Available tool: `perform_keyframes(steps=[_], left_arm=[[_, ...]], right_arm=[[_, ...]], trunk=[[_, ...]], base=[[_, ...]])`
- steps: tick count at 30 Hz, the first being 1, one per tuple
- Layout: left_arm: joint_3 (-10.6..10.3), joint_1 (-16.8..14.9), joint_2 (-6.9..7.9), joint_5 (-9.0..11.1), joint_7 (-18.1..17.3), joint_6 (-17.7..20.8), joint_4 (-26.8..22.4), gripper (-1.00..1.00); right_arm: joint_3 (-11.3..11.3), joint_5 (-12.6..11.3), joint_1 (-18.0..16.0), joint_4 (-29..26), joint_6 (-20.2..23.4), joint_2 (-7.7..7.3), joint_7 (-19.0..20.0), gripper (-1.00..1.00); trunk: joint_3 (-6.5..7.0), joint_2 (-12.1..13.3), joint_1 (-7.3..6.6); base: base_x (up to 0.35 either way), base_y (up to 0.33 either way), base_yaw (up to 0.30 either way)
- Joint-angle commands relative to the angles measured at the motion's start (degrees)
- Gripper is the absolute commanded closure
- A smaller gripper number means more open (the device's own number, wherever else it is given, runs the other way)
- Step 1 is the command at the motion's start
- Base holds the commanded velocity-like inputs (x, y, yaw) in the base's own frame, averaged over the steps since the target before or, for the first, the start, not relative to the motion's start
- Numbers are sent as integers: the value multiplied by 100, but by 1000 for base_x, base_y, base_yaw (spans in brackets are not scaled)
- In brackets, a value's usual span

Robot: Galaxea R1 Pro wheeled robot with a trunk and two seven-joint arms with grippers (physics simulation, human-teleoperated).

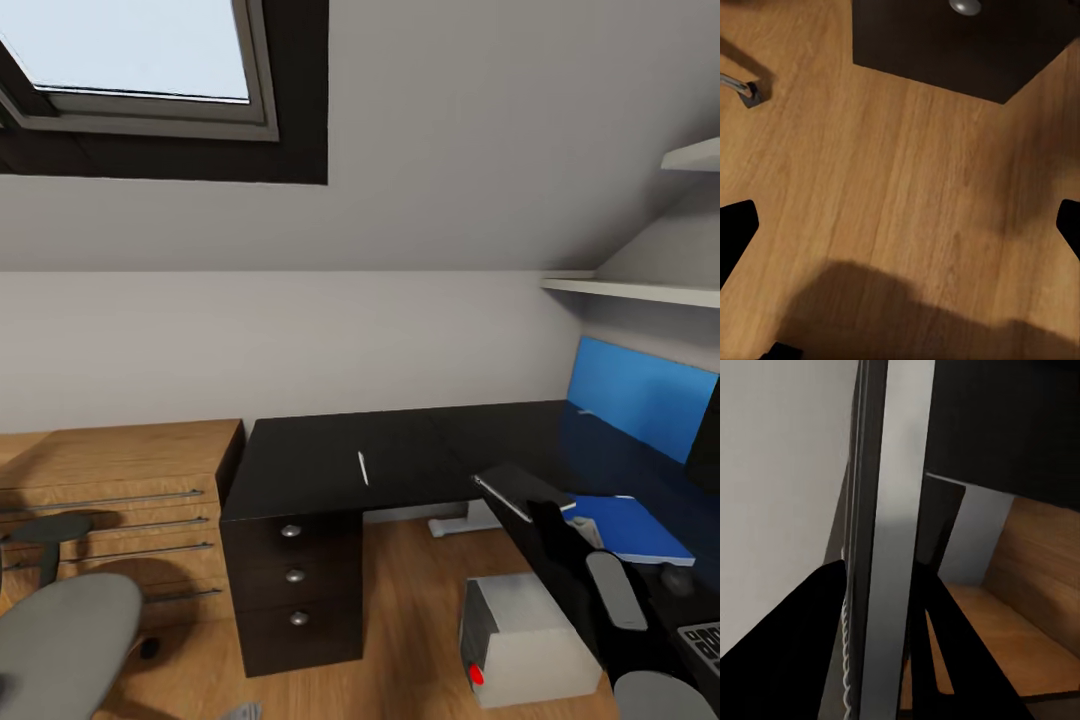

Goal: In the bedroom, organize the workspace by keeping the computer under the desk, ensuring the monitor is on the desk, placing the keyboard on the desk next to the monitor, placing the mouse on the desk next to the keyboard, moving the folder from the swivel chair onto the desk next to the mouse, stacking the notebook on top of the folder with the pen on top of the notebook, and positioning the swivel chair next to the desk.

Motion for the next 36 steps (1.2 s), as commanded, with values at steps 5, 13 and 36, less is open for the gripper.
perform_keyframes(steps=[5, 13, 36], left_arm=[[-45, -5, 4, 32, 49, -6, 18, -100], [-47, -5, 1, 32, 49, -6, 71, -100], [-55, -5, -1, 32, 49, -6, 76, -100]], right_arm=[[-195, -68, 1, -339, 7, 15, -40, 100], [-257, -792, 2, -403, 10, 13, -23, 100], [-314, -1292, 23, -354, -351, 38, -15, 100]], trunk=[[-7, -4, 1], [-7, -4, 1], [-7, -4, 1]], base=[[116, -131, 0], [14, -16, -9], [0, 0, -234]])
